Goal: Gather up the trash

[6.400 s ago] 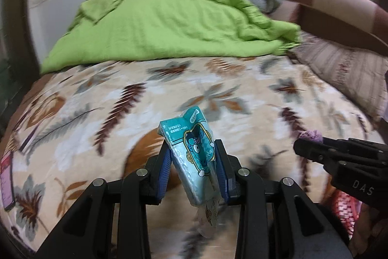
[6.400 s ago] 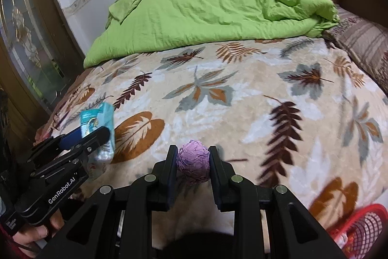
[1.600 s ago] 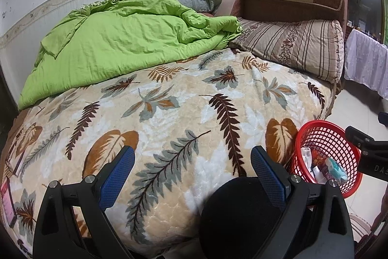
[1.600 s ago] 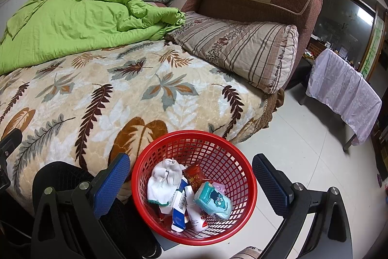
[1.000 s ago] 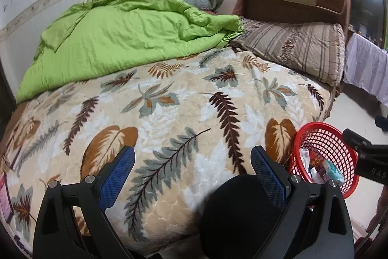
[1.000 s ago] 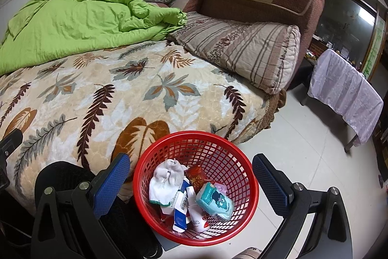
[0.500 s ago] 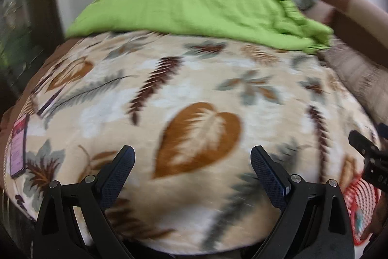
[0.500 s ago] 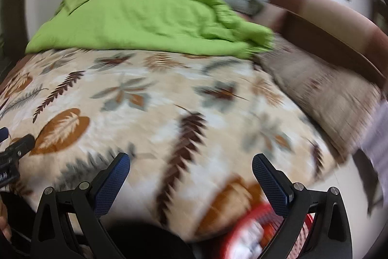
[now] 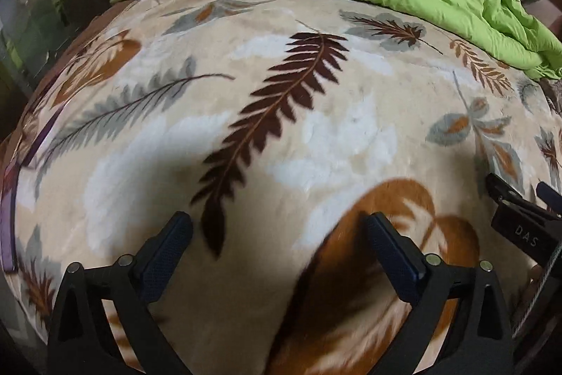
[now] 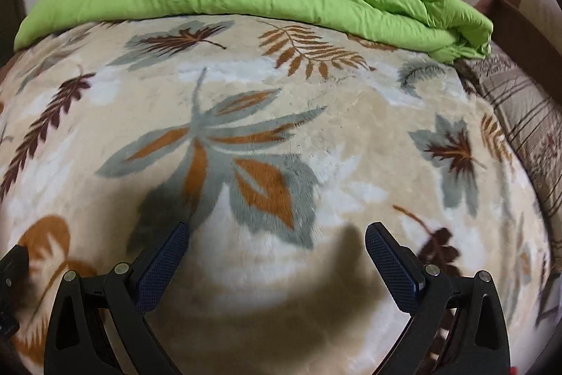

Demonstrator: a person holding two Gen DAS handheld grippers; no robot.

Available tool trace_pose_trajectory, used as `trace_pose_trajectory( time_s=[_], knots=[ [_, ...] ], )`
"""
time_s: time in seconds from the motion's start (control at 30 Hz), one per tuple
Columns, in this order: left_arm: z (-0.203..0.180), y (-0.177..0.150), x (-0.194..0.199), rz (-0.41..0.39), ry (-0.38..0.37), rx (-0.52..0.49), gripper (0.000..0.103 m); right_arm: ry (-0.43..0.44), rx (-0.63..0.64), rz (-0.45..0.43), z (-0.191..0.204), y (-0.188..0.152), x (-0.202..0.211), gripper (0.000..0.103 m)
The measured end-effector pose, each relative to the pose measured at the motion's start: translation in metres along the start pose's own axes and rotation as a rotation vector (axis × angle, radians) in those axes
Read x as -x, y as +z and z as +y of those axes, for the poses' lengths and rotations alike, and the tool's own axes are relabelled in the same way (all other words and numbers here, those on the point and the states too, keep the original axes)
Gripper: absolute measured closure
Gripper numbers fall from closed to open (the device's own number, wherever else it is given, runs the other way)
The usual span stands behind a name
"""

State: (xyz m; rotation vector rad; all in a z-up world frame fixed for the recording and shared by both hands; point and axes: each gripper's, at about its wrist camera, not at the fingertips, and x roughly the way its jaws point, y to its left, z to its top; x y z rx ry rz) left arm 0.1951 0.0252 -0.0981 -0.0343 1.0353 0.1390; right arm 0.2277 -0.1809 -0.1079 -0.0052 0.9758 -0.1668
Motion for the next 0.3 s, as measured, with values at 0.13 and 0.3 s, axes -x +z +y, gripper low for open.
trace_pose_trajectory(
  time_s=[0.13, 0.3],
  knots=[
    [-0.005, 0.012, -0.011, -0.017, -0.007, -0.042, 0.0, 0.022, -0.079, 0.006, -0.008, -0.001, -0.004, 0.0],
    [0.006, 0.021, -0.021, -0.044, -0.041, -0.053, 0.0, 0.054, -0.119, -0.018, -0.013, -0.008, -0.004, 0.0]
  ],
)
